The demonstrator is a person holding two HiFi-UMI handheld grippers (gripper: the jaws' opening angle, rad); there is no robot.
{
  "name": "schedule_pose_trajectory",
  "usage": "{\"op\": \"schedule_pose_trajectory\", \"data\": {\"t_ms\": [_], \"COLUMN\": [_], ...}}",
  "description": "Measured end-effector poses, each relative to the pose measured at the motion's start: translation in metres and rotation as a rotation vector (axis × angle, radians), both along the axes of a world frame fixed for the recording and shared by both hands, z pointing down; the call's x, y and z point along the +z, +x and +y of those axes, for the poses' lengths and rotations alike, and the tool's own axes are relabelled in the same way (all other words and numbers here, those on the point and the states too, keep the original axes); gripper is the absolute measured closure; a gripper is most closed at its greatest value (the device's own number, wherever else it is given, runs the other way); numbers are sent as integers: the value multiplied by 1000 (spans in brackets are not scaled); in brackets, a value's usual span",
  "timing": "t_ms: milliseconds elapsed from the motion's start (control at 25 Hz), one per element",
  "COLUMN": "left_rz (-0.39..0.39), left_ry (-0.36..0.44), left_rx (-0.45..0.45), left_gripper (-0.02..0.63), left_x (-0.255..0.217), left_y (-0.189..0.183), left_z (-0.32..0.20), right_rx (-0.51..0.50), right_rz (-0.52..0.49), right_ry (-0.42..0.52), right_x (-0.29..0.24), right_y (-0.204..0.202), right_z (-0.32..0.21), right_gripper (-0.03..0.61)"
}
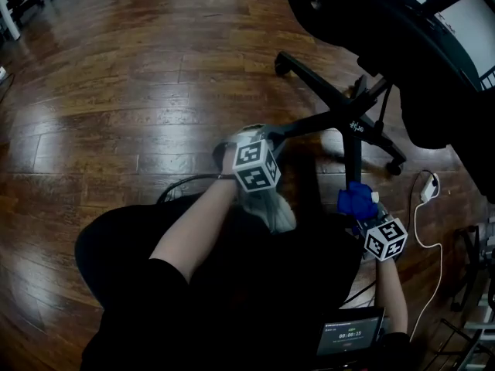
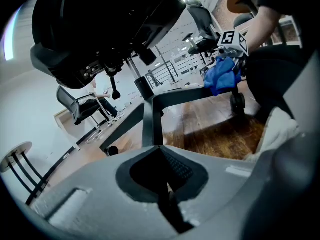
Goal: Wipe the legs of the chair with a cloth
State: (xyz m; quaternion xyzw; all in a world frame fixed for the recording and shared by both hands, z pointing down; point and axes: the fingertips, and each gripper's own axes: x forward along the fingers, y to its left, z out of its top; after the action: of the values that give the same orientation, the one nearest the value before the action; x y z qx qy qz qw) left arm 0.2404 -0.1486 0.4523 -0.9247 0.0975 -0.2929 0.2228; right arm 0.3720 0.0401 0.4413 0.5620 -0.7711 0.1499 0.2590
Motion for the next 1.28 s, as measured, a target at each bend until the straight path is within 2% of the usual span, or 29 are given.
{"op": "schedule_pose_trajectory", "data": {"t_ms": [120, 280, 400, 480, 680, 840, 1120, 1280], "left_rz": [2, 6, 9, 9, 10, 11, 8, 8], "left_ry": [-2, -2, -2, -4, -9, -8, -11, -11], "left_rx": [-4, 2, 0, 0, 5, 9, 8, 8], "left_gripper": [613, 613, 613, 613, 613, 613, 612, 612], "left_x": [0, -1, -2, -2, -3, -5, -3, -3], "left_y": [0, -1, 0, 1, 3, 2, 1, 1], "left_z": [0, 1, 0, 0, 1, 2, 2, 2], "right_rx": [0, -28, -24, -3, 33, 38, 65, 57], "right_rz": [-5, 92, 200, 233, 204, 237, 235, 195], "right_ry": [-15, -5, 30, 57, 92, 80, 84, 71], "right_x": [0, 1, -4, -11, -34, -40, -41, -37], "right_y": [1, -3, 4, 13, 34, 40, 39, 33], "right_z": [0, -13, -44, -72, -141, -175, -174, -149], "right_gripper": [505, 505, 505, 503, 505, 503, 503, 503]}}
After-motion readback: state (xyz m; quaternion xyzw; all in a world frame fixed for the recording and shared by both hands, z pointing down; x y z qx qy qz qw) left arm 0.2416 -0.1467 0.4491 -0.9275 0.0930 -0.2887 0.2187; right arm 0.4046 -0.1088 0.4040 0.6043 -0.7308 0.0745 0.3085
